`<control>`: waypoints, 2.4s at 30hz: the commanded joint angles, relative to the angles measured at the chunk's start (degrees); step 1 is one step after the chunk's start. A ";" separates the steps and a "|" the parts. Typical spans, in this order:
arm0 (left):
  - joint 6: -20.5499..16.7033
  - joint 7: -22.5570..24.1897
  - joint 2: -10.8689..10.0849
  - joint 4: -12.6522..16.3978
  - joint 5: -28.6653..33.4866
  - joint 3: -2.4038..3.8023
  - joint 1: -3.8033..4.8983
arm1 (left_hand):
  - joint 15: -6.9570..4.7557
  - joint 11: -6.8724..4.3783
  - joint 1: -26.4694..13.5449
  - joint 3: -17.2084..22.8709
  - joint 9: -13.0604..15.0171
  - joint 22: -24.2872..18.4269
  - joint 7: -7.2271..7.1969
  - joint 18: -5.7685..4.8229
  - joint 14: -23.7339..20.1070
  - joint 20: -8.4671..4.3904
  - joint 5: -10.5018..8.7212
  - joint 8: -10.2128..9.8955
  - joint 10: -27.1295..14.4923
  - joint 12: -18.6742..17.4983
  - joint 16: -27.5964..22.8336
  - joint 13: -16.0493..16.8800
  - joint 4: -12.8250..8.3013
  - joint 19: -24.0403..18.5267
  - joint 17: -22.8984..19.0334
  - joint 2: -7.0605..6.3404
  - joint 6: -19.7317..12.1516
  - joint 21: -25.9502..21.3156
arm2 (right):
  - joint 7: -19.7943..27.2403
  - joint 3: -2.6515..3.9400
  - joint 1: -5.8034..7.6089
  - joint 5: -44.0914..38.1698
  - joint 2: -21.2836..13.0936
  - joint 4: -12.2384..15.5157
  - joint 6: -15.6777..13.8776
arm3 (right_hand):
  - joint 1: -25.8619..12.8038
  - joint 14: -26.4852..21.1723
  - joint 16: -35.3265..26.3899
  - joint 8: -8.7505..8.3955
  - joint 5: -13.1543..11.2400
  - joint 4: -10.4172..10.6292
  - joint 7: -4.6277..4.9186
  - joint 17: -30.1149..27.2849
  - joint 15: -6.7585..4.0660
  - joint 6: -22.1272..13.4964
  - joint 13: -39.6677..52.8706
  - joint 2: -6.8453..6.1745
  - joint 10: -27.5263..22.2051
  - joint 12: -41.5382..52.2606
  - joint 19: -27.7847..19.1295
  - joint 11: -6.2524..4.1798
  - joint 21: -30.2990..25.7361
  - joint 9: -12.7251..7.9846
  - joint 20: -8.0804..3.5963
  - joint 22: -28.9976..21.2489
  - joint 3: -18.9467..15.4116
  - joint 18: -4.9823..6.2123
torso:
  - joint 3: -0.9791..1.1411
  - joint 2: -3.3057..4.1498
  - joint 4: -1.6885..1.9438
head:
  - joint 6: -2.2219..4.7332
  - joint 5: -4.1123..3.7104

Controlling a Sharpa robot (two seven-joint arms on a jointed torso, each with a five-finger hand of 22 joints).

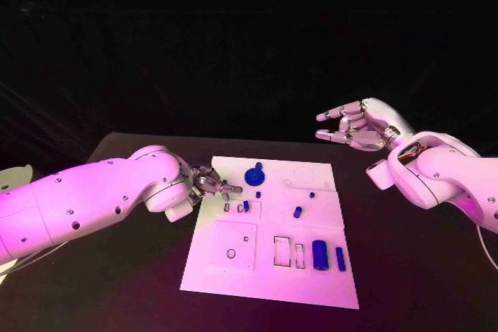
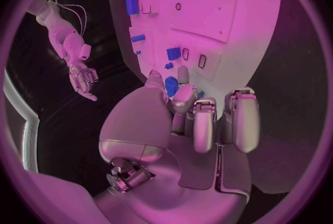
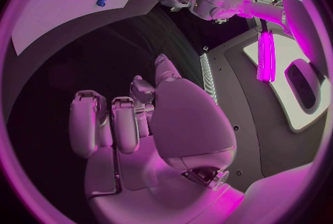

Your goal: Assemble the parts on the task board

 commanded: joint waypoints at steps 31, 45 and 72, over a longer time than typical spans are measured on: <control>14.40 -6.24 10.95 -8.68 -12.71 -0.14 1.00 | -1.03 -0.71 -1.30 -3.09 5.22 6.79 -1.23 -1.48 6.03 -1.30 -0.72 5.25 2.04 2.81 0.18 3.70 -0.19 3.38 15.05 1.32 -2.22 2.15 | -2.61 -0.52 -0.22 -0.77 0.91 -0.65 1.19 | -1.00 3.95 -0.71 0.22 3.67 -0.20 -0.03 5.75 -0.63 0.53 -0.76 0.15 0.11 -0.18 0.08 -0.01 -0.24 -0.08 -0.49 -0.33 -1.12 0.25 | -0.07 0.07 0.29 | -0.84 0.34; 16.35 -6.39 12.15 -9.95 -12.88 -0.11 1.06 | -1.15 -0.87 -0.22 -2.81 6.35 7.71 -1.42 -1.64 6.03 -1.40 -0.69 6.28 2.51 3.34 0.18 4.44 -0.30 3.64 15.05 2.28 -2.54 2.65 | -2.92 -0.55 -0.25 -1.18 1.06 -0.67 1.49 | -1.15 3.92 -0.81 0.21 3.73 -0.13 -0.03 5.62 -0.63 0.55 -0.89 0.18 0.06 -0.30 0.03 0.00 -0.30 -0.09 -0.50 -0.44 -1.19 0.27 | -0.06 0.13 0.48 | -1.09 0.33; 16.79 -6.21 13.88 -11.48 -11.88 -0.22 1.01 | -1.21 -0.91 1.34 5.88 8.92 8.12 -1.49 -1.68 6.03 -1.44 -0.65 7.66 2.58 3.20 0.18 4.76 -0.04 3.61 15.05 -0.65 -3.91 2.82 | -3.28 -0.59 -0.45 -1.63 1.65 -0.98 1.84 | -1.26 3.84 -1.05 0.21 3.72 -0.07 -0.02 5.29 -0.62 0.57 -1.14 0.23 -0.09 -0.57 -0.09 0.01 -0.45 -0.09 -0.50 -0.72 -1.25 0.33 | -0.10 0.12 0.80 | -1.67 0.05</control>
